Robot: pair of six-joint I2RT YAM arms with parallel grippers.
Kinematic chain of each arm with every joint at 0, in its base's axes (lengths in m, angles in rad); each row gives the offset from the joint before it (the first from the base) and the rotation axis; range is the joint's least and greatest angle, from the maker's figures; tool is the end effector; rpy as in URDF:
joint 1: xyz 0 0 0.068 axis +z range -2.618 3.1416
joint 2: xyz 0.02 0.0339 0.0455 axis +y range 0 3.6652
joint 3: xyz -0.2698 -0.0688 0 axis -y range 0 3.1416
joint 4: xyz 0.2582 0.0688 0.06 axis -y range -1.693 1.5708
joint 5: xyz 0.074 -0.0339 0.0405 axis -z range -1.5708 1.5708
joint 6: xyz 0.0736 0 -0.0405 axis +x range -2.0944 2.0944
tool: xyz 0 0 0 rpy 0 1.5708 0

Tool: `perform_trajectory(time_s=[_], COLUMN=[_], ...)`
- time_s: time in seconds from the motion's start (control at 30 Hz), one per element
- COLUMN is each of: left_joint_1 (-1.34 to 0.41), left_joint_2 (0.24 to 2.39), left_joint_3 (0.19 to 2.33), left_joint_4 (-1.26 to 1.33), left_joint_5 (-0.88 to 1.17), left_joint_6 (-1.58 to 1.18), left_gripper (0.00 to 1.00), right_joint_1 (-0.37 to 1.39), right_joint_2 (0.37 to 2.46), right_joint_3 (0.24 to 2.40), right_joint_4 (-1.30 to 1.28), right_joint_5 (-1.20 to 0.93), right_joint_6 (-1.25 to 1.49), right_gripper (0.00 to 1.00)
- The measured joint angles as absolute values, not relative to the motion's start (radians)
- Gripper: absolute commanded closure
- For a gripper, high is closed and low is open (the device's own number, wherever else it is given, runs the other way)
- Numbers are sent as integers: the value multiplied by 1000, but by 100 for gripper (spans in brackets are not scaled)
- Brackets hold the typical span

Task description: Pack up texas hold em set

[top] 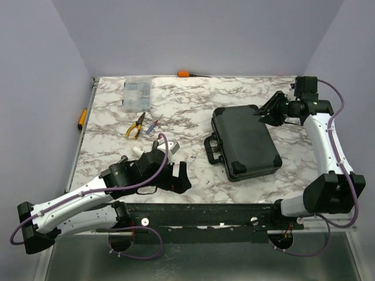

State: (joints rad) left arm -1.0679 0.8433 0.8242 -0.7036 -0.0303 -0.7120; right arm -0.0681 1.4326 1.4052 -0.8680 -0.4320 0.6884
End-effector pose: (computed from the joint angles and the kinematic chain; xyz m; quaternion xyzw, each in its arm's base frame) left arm 0.1034 -0.1834 0.2725 0.1552 0.8980 -0.3110 0.2697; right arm 0.3320 0.0082 0.3237 0.2743 0.8827 0.2913 0.2465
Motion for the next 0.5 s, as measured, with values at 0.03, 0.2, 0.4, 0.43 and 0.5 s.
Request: perform_trajectory(time_s=[0.03,0.2,0.4,0.43,0.5], left_joint_1=[-1068,-1068,-1045,-1036,-1015], left_joint_2=[830,758,698,699,714], left_joint_3=[812,722,616,605,590], left_joint_4=[-703,-690,-669,-665,-659], left_joint_5=[-35,-58,-63,-61,-49], left_joint_6=[-723,-793,-865,-873,-890], left_gripper=[1,1,2,2,1], right_joint_1=[-57,-12,37,45,61], right_joint_2=[1419,1336,1245,1230,1204], right_joint_3=[1393,1316,1254,1242,1219], right_joint_4=[-863,-847,-825,-818,-801], right_joint_5=[-439,-477,-516,-525,-539], right_joint_6=[690,694,708,713,722], right_gripper=[54,53,54,55,57])
